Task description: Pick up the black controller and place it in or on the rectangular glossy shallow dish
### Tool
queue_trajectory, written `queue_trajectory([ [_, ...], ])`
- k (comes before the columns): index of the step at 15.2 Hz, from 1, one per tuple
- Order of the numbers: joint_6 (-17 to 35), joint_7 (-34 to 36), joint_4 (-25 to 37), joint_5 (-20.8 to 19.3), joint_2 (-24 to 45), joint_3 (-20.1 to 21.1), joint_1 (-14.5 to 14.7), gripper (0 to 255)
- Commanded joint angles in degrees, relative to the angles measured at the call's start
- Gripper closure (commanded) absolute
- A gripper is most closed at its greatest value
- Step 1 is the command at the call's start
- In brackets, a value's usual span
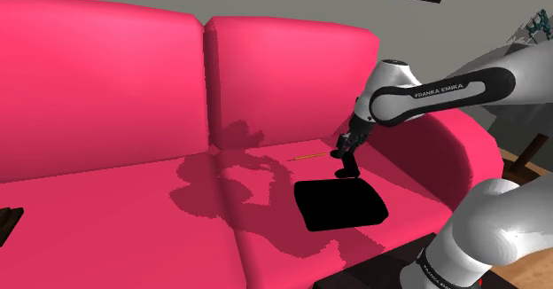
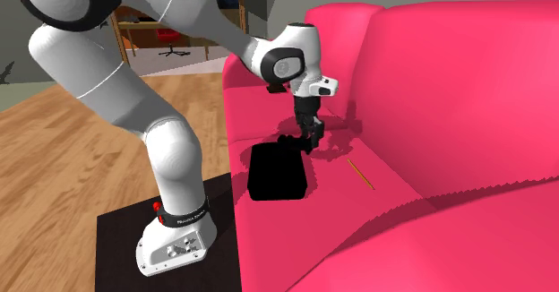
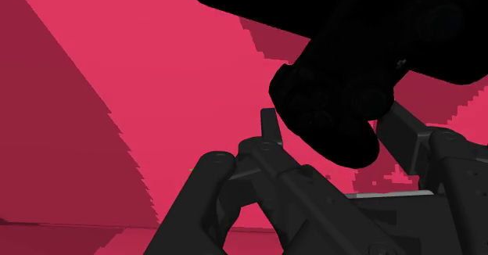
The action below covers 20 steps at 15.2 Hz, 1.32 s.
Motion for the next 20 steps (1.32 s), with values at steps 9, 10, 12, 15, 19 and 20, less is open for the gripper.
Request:
queue_trajectory([
  [9, -0.3, 7.0, -9.2, 2.3, -9.6, 5.9, 3.1, 255],
  [10, 0.7, 7.0, -9.8, 2.3, -9.0, 5.9, 3.1, 255],
  [12, 2.9, 7.0, -10.7, 2.3, -7.9, 5.9, 3.1, 255],
  [15, 6.2, 7.0, -12.1, 2.3, -5.9, 5.9, 3.1, 255],
  [19, 10.9, 6.9, -13.7, 2.3, -2.8, 5.8, 3.1, 255],
  [20, 12.1, 6.9, -14.0, 2.3, -1.9, 5.8, 3.1, 255],
])
